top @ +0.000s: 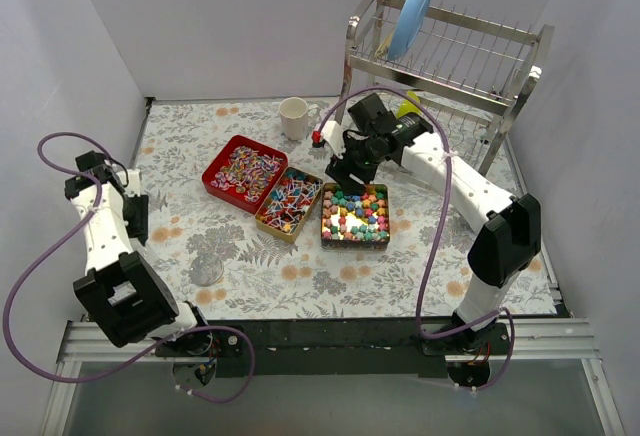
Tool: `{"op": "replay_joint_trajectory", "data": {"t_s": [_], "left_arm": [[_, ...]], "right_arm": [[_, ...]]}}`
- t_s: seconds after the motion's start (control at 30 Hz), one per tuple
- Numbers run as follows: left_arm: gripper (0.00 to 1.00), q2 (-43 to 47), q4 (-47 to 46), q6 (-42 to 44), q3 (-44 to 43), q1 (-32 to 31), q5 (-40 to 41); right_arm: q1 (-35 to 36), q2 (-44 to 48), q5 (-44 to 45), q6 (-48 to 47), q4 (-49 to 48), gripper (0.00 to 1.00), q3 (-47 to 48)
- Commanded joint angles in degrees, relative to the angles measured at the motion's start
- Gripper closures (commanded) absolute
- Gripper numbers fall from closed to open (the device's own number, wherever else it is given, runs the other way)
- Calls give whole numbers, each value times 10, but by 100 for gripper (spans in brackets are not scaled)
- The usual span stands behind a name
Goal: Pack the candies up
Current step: Pick up the packing bottle from the center of the board.
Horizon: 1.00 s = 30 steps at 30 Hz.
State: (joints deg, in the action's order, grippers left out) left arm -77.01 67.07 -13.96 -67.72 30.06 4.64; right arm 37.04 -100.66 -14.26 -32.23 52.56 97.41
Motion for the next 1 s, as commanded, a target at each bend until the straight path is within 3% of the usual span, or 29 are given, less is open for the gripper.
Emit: {"op": "replay_joint_trajectory", "data": {"t_s": [0.0, 0.27, 0.5, 0.6, 0.7, 0.73, 0.8, 0.83, 0.9, 0.93, 0.97], "left_arm": [[58, -7, -4, 15, 10, 6, -41], [67, -5, -44, 18, 71, 5, -34], [92, 20, -71, 35, 95, 6, -21], [100, 41, -58, 44, 73, 5, -45], [100, 62, -19, 76, 6, -3, -114], [100, 63, 25, 88, -15, -26, -180], [100, 69, 65, 96, -86, -75, -232], [100, 77, 115, 98, -113, -151, -295], [100, 100, 123, 67, -141, -251, -321], [100, 121, 124, 60, -140, -345, -364], [100, 127, 123, 48, -138, -379, -379]], "right_arm": [[1, 51, 0, 9, 2, 29, -22], [0, 97, 17, 7, -13, 30, -75], [1, 114, 37, 6, -25, 31, -94], [1, 118, 46, 5, -25, 32, -95], [-2, 129, 76, 17, -36, 32, -101], [-6, 133, 78, 23, -39, 31, -104], [-33, 143, 70, 35, -35, 30, -106], [-47, 145, 59, 47, -30, 30, -107], [-102, 157, 34, 57, -12, 29, -115], [-123, 168, 28, 59, -6, 29, -121], [-167, 174, 25, 58, 2, 29, -130]]}}
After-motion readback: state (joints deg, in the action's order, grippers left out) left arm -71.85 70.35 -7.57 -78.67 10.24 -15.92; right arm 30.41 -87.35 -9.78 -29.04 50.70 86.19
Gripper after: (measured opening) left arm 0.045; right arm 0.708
